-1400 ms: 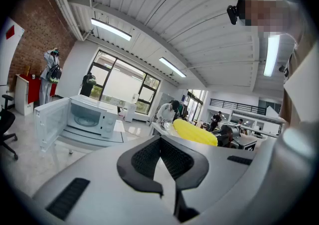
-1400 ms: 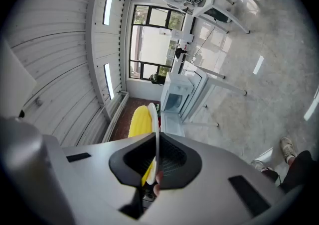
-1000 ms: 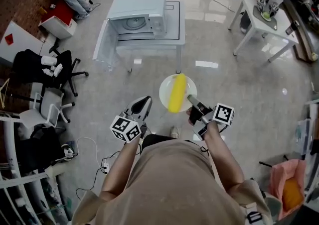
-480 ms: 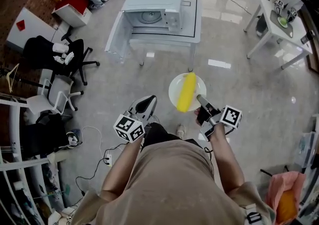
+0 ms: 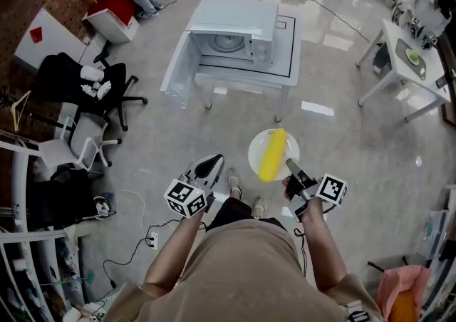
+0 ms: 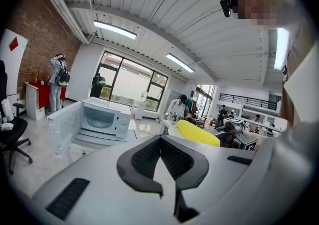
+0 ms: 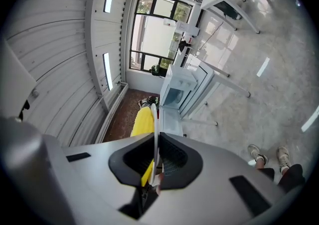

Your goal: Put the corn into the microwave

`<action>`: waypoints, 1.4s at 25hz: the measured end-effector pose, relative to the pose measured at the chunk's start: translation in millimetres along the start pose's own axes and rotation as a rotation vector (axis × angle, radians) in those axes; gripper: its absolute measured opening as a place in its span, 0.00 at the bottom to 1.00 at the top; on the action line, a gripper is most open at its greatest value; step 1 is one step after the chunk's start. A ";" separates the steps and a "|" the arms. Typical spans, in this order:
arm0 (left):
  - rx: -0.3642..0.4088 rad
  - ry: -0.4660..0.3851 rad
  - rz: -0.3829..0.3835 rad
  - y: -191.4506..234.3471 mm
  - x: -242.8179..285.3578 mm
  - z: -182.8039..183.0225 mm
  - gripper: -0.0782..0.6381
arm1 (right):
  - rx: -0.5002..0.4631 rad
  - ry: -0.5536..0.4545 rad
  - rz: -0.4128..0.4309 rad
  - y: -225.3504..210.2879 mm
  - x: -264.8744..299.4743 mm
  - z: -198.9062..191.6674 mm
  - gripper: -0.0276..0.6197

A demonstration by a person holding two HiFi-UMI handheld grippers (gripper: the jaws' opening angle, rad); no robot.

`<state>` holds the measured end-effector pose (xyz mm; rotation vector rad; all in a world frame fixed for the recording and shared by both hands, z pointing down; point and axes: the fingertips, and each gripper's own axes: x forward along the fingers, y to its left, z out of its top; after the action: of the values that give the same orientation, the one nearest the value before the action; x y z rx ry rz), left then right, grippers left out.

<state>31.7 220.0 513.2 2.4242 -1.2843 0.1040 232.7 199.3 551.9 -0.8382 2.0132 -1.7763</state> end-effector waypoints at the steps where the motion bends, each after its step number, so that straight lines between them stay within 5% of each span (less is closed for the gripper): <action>1: 0.000 0.000 0.000 6.8 1.1 3.9 0.12 | 0.003 -0.002 -0.003 1.9 5.6 1.3 0.08; 25: 0.027 -0.040 -0.074 197.5 51.9 88.9 0.12 | 0.063 -0.081 -0.023 25.0 186.9 44.7 0.08; 35: 0.017 -0.050 -0.081 232.1 67.8 92.6 0.12 | 0.055 -0.078 -0.038 18.7 222.9 52.4 0.07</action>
<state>-127.6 16.0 515.8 2.5042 -1.2086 0.0316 87.6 21.1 554.9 -0.9203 1.9025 -1.7827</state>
